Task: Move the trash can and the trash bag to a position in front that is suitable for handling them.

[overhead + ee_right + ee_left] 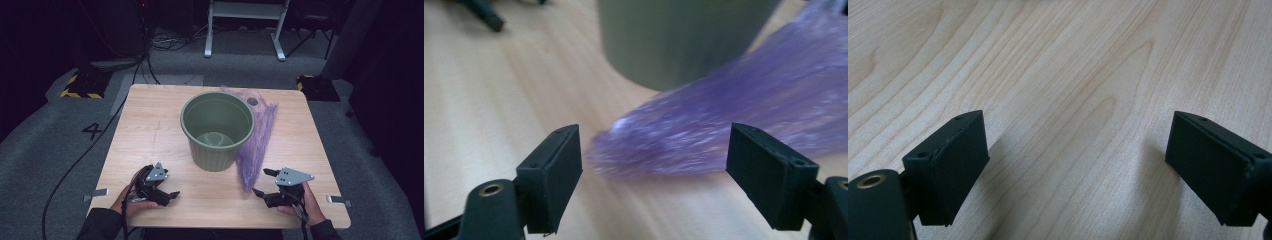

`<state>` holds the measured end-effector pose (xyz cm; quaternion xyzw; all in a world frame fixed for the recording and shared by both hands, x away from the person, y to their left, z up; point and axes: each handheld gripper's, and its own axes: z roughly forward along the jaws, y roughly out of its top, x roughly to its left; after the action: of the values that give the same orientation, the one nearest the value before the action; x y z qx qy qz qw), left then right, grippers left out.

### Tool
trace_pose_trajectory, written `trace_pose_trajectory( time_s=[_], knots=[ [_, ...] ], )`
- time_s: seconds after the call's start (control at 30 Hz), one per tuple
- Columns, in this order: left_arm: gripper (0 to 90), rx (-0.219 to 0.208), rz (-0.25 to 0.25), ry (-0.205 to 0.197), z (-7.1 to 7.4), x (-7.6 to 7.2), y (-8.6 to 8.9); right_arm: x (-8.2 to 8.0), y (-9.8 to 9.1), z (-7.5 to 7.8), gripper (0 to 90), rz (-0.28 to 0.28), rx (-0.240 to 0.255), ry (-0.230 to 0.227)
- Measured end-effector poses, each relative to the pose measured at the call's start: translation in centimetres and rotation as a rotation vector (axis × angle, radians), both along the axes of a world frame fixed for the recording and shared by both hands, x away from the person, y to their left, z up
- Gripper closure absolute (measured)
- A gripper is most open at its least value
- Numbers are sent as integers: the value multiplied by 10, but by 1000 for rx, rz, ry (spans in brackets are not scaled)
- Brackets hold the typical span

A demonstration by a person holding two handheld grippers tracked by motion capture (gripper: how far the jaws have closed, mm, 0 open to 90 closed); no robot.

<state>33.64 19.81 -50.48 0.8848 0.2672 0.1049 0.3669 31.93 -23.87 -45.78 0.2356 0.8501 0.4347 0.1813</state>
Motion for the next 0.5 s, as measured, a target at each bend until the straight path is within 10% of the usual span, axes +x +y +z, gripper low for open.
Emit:
trace_pose_trajectory(
  time_s=[0.5],
  knots=[
    [96,-1,0,0,0,0,0,80,-21,5,227,-165,44,6]
  ],
)
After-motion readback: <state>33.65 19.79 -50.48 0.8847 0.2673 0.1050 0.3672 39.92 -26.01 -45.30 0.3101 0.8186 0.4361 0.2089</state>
